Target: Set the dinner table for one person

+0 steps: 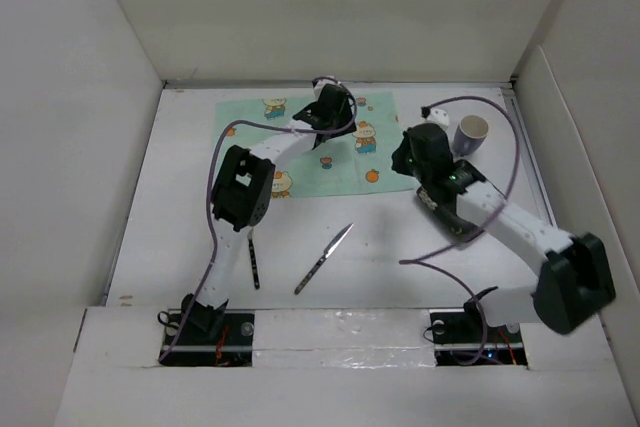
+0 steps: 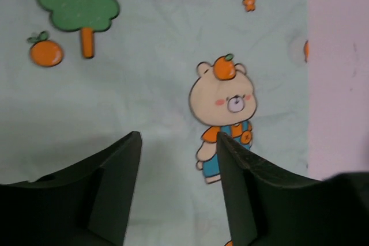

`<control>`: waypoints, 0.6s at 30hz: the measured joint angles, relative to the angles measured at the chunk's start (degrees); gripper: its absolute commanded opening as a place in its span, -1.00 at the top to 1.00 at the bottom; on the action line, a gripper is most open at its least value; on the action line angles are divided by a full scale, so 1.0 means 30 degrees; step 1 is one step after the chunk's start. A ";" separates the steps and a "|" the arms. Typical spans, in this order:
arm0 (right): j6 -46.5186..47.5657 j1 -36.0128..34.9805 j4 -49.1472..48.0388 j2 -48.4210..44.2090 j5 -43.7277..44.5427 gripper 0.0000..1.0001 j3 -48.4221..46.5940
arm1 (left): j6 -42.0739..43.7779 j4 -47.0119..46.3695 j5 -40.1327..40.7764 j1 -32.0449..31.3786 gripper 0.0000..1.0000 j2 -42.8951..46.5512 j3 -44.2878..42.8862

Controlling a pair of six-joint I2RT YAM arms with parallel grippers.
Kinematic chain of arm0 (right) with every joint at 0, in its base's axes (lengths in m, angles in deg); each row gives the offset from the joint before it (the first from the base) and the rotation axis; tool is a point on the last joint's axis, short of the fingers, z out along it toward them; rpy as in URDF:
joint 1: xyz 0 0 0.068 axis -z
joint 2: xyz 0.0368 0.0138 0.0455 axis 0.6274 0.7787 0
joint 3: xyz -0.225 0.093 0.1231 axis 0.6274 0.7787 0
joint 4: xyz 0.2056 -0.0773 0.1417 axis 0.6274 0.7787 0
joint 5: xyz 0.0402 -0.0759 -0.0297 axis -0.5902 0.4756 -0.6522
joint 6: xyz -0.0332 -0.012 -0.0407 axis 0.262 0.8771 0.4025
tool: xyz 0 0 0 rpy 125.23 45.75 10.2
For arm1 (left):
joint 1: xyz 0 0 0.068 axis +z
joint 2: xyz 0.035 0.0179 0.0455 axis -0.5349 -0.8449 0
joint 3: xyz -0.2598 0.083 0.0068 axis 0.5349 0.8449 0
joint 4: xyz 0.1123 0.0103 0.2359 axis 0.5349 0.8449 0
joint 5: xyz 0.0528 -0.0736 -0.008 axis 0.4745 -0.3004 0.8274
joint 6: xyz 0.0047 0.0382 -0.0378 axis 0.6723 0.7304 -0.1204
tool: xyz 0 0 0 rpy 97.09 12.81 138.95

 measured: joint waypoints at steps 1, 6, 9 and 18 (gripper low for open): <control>0.0007 -0.0248 -0.0138 -0.1668 -0.0044 1.00 0.0845 | -0.0117 -0.0007 -0.0080 -0.0095 0.16 -0.0707 -0.1049; 0.0051 -0.0976 -0.0838 -0.8320 -0.0364 1.00 0.3606 | -0.1348 0.0262 -0.0860 -0.0204 0.95 -0.3825 -0.5493; 0.0204 -0.1137 -0.0692 -1.0499 -0.0670 1.00 0.4328 | -0.2208 0.0597 -0.1290 -0.0189 0.85 -0.5508 -0.7541; 0.0685 -0.1239 -0.0262 -1.2939 -0.1508 1.00 0.4350 | -0.4707 0.0845 -0.3985 -0.0219 0.70 -0.7257 -0.9092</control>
